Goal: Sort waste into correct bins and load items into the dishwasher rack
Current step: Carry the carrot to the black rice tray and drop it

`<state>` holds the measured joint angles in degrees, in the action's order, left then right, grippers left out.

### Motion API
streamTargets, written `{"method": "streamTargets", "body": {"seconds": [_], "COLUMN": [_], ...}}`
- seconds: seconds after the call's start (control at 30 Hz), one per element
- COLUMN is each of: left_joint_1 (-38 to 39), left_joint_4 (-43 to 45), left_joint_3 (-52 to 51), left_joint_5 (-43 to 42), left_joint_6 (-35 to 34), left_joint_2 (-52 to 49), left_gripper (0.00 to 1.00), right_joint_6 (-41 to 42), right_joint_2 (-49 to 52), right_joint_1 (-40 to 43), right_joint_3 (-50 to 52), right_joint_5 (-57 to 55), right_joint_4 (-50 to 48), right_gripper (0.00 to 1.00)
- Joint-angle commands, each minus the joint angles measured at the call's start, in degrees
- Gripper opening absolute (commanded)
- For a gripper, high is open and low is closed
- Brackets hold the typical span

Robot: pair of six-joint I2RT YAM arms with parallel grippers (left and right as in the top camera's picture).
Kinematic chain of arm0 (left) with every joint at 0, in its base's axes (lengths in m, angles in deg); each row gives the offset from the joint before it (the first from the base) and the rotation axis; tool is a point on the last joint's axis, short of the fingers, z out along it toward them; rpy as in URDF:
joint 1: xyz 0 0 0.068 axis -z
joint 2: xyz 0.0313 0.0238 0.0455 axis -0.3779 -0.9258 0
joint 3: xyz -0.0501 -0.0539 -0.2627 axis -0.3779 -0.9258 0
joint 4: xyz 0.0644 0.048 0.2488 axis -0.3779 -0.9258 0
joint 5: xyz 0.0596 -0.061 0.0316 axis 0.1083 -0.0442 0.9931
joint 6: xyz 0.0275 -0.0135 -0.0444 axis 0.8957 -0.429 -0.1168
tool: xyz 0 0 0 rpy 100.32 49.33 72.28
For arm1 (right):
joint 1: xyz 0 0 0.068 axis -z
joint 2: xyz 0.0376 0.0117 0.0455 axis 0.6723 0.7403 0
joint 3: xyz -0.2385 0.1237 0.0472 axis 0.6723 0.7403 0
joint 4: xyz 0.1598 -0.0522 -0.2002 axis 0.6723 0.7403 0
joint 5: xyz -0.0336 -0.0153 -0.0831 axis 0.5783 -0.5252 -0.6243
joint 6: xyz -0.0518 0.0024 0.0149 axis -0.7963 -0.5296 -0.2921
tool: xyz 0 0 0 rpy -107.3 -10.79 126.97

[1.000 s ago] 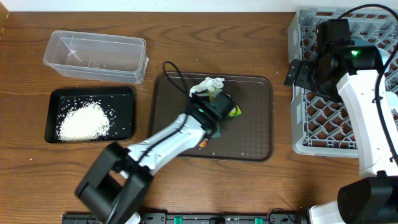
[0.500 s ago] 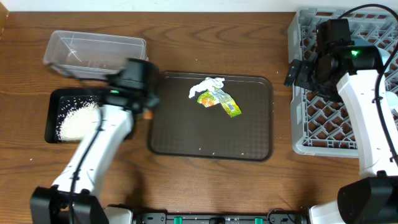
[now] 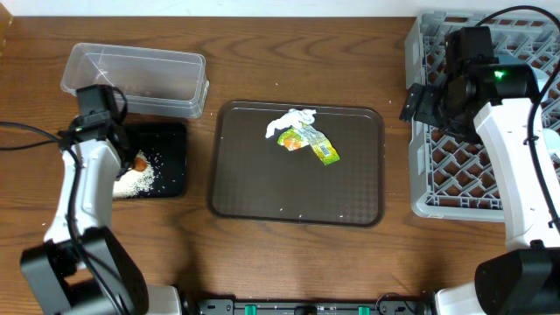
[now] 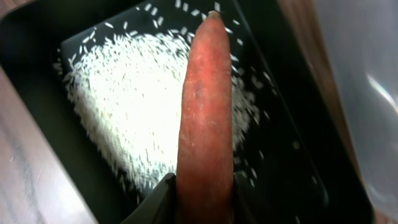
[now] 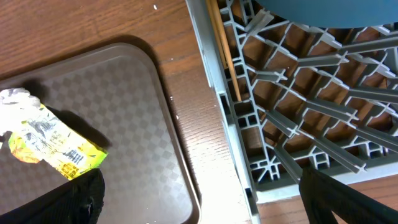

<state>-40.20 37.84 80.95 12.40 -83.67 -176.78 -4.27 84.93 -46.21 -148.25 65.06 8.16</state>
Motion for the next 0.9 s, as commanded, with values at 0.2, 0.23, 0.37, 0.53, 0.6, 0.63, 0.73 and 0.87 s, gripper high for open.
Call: {"method": "streamTargets", "body": {"seconds": [0.2, 0.23, 0.37, 0.53, 0.6, 0.63, 0.73, 0.87], "left_joint_1": [-2.6, -2.6, -2.7, -2.7, -2.7, -2.7, -2.7, -2.7], "left_joint_4": [4.4, 4.6, 4.6, 2.7, 1.4, 0.7, -0.5, -0.5], "left_joint_3": [0.5, 0.5, 0.5, 0.5, 0.5, 0.5, 0.5, 0.5], "left_joint_5": [-6.2, -6.2, -6.2, -6.3, -6.6, -6.7, -8.2, -15.6], "left_joint_6": [0.7, 0.8, 0.8, 0.8, 0.8, 0.8, 0.8, 0.8], "left_joint_2": [-6.9, -6.9, -6.8, -6.4, -5.3, -4.5, -0.9, 6.3], "left_gripper": [0.39, 0.43, 0.5, 0.51, 0.51, 0.51, 0.51, 0.52], "right_joint_6": [0.0, 0.0, 0.0, 0.0, 0.0, 0.0, 0.0, 0.0], "right_joint_2": [0.2, 0.2, 0.2, 0.2, 0.2, 0.2, 0.2, 0.2], "right_joint_1": [0.5, 0.5, 0.5, 0.5, 0.5, 0.5, 0.5, 0.5], "right_joint_3": [-0.2, -0.2, -0.2, -0.2, -0.2, -0.2, -0.2, -0.2], "right_joint_5": [-0.2, -0.2, -0.2, -0.2, -0.2, -0.2, -0.2, -0.2], "right_joint_4": [0.0, 0.0, 0.0, 0.0, 0.0, 0.0, 0.0, 0.0], "right_gripper": [0.99, 0.99, 0.99, 0.99, 0.99, 0.99, 0.99, 0.99]}}
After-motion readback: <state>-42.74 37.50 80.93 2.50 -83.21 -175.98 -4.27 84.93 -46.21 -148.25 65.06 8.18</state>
